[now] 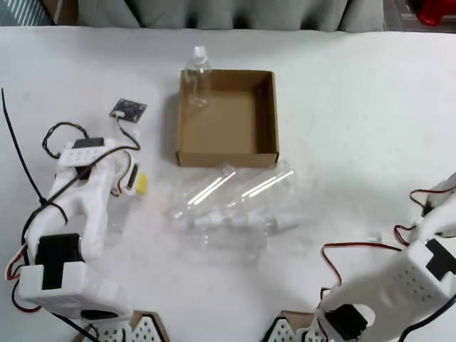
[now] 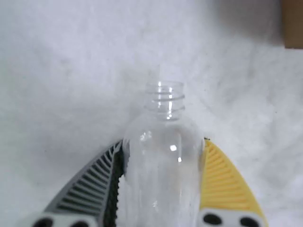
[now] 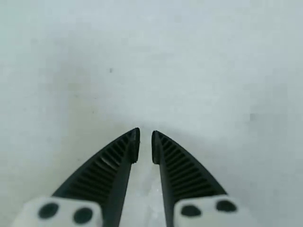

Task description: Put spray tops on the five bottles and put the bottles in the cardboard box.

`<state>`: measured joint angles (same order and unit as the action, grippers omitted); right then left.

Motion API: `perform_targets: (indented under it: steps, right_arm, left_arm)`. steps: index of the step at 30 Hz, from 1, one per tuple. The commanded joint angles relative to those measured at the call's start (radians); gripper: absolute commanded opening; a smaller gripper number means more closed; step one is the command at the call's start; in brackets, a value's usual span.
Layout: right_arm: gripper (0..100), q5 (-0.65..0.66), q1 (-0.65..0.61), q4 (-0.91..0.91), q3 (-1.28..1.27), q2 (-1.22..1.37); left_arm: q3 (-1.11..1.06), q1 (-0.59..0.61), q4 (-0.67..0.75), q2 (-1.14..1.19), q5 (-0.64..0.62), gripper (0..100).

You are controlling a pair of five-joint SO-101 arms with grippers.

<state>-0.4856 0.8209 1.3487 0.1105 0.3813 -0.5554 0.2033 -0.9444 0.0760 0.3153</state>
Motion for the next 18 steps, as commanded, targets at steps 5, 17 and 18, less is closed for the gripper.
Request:
perform_targets:
  steps: [5, 17, 18]
  right_arm:
    - [2.1, 0.342, 0.018, 0.067, 0.195, -0.024]
    - [1.6, 0.272, 0.01, 0.375, 0.19, -0.025]
    - [1.6, 0.272, 0.007, 0.372, 0.175, -0.025]
  left_arm:
    - [0.015, -0.008, 0.017, -0.045, 0.031, 2]
    - [0.015, -0.008, 0.017, -0.045, 0.048, 2]
    - [0.015, -0.008, 0.017, -0.045, 0.048, 2]
